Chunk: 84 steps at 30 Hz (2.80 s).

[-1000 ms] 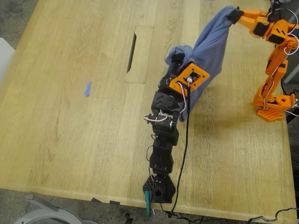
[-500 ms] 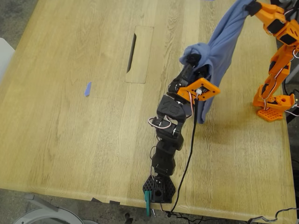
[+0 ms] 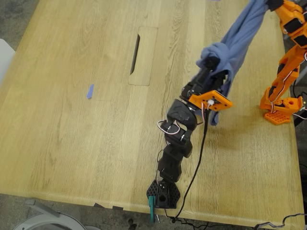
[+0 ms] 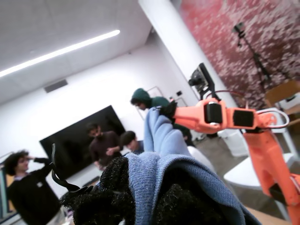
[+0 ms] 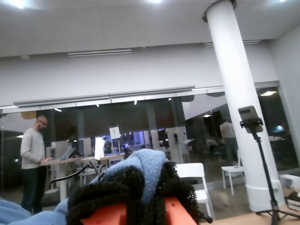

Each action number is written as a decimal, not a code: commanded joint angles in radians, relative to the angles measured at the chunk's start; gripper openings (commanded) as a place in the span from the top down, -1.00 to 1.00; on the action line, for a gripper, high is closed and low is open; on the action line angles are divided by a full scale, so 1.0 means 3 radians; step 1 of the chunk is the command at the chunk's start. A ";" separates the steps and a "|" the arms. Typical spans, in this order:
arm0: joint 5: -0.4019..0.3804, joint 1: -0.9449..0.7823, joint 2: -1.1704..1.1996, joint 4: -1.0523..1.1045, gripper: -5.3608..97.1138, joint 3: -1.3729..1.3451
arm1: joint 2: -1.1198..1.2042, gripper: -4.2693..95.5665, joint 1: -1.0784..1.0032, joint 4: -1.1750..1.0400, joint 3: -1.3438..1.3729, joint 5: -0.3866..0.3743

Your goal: Fold a T-shirt

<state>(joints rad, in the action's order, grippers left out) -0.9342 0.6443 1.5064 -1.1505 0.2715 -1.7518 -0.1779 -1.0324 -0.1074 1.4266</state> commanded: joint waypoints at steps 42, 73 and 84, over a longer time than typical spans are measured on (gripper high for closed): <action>-0.0501 0.1181 0.1217 -0.2234 0.90 0.0026 | -0.0787 0.90 0.1283 -0.1043 0.0440 0.0184; -0.0905 -0.1365 0.2439 -0.2224 0.90 -0.3370 | -0.0557 0.91 0.1089 -0.2173 0.0787 -0.0015; -0.0767 -0.2127 0.2659 -0.2234 0.90 -0.4341 | 0.0128 0.91 0.0680 -0.2204 0.0660 -0.0031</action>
<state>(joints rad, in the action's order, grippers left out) -1.1750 0.0813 2.2227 -1.8116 -0.9910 -1.7165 0.0598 -1.6935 0.1273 1.4220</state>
